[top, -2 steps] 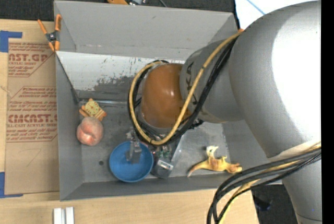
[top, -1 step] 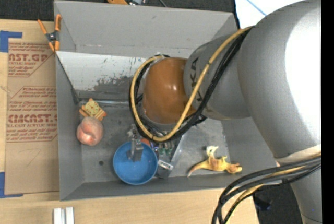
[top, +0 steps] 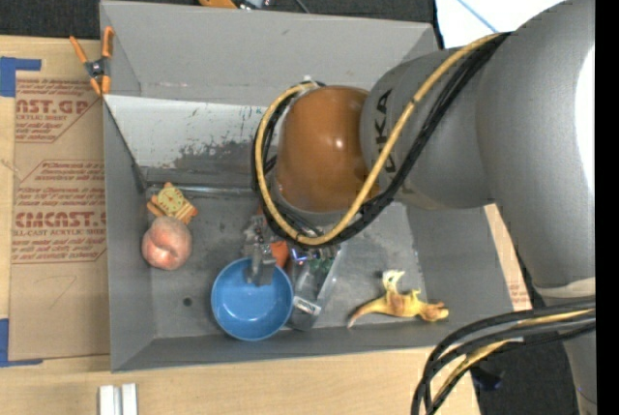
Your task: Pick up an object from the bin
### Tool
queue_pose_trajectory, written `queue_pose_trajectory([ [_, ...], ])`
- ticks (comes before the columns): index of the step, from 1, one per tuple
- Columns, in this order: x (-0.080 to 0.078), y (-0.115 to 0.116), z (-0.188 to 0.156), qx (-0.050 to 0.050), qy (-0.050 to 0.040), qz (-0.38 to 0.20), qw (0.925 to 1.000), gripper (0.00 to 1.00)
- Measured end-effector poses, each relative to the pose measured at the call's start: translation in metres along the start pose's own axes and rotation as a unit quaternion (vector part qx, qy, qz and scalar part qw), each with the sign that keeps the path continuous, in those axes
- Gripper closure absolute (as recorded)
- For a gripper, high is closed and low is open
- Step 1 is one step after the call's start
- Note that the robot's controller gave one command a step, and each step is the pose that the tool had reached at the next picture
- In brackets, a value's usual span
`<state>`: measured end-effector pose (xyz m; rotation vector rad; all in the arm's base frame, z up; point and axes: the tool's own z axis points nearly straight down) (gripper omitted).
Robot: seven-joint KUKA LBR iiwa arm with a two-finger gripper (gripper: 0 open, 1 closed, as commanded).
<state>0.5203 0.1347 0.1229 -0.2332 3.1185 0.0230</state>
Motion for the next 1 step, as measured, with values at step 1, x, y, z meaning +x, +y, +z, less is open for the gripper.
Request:
queue_pose_trajectory([
  [1, 0.0078, -0.0030, 0.0327, -0.001, -0.0069, -0.115, 0.9933, 1.00],
])
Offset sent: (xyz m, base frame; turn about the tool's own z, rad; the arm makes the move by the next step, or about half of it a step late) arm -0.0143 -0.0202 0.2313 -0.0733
